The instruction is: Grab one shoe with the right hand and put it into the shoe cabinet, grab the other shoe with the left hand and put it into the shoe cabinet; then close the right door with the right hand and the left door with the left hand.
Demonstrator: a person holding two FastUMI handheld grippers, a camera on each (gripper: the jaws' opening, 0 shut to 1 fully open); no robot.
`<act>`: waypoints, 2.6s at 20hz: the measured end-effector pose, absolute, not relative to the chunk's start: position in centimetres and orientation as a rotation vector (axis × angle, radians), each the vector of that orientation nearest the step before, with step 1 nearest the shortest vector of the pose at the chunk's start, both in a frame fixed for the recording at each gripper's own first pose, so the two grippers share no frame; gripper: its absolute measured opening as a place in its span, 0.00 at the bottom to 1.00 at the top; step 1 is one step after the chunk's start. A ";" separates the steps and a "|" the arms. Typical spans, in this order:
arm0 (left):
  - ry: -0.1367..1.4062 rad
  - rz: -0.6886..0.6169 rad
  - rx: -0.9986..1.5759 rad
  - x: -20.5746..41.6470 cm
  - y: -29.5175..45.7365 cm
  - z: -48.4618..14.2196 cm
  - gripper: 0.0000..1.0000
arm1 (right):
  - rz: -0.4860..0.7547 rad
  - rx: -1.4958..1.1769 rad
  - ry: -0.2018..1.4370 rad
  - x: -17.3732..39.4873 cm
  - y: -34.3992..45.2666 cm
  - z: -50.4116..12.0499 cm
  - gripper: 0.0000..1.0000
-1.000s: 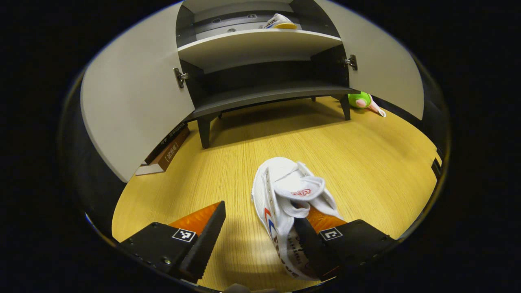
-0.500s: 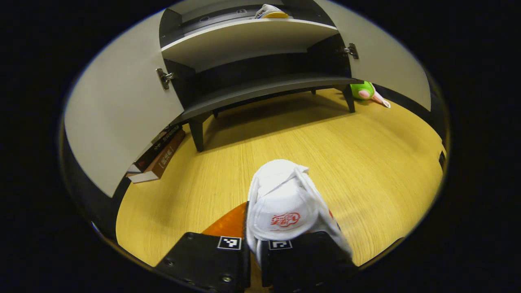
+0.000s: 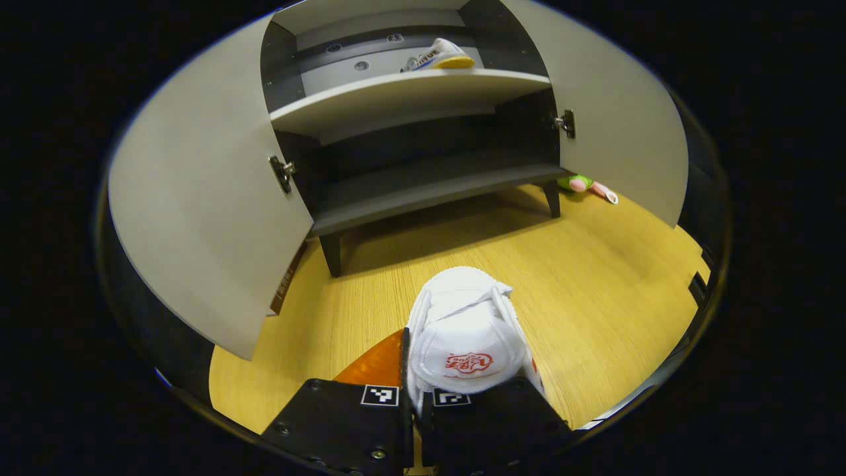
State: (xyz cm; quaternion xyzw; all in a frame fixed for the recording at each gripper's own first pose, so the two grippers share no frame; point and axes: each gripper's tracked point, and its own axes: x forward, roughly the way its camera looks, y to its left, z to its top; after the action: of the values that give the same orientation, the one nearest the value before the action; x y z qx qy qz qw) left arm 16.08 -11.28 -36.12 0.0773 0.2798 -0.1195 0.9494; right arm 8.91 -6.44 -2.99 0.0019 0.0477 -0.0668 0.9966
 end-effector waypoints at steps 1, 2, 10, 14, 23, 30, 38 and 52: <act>0.555 -0.230 0.144 16.4 -10.7 -34.2 0.12 | -0.125 0.004 0.085 9.0 -6.2 -2.7 1.00; 0.537 -0.214 0.126 16.9 -10.2 -32.1 0.13 | -0.115 0.009 0.075 9.1 -5.9 -2.3 1.00; 0.370 -0.123 0.027 22.9 -7.3 -17.2 0.13 | -0.030 0.020 0.014 10.0 -3.8 -0.4 1.00; 0.284 -0.067 0.012 27.4 -6.9 -11.8 0.13 | 0.015 0.014 0.002 10.9 -3.1 0.0 1.00; 0.206 0.025 0.017 38.7 -7.6 -7.1 0.13 | 0.089 -0.031 -0.014 12.8 -3.3 0.7 1.00; 0.224 0.080 0.045 47.5 -8.1 -7.9 0.12 | 0.105 -0.042 0.007 13.2 -4.2 0.1 1.00; 0.318 0.076 0.092 51.3 -8.6 -10.6 0.13 | 0.079 -0.025 0.041 13.7 -5.7 -0.8 1.00; 0.381 0.084 0.058 49.4 -5.7 -12.7 0.96 | 0.101 -0.004 0.064 14.6 -4.3 -1.1 1.00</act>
State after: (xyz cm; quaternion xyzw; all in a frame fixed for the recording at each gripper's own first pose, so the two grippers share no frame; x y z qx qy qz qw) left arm 49.41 -5.72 -12.75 0.0286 0.1892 0.0417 0.9806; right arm 14.55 -4.34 -1.08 -0.0022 0.0322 0.0506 0.9982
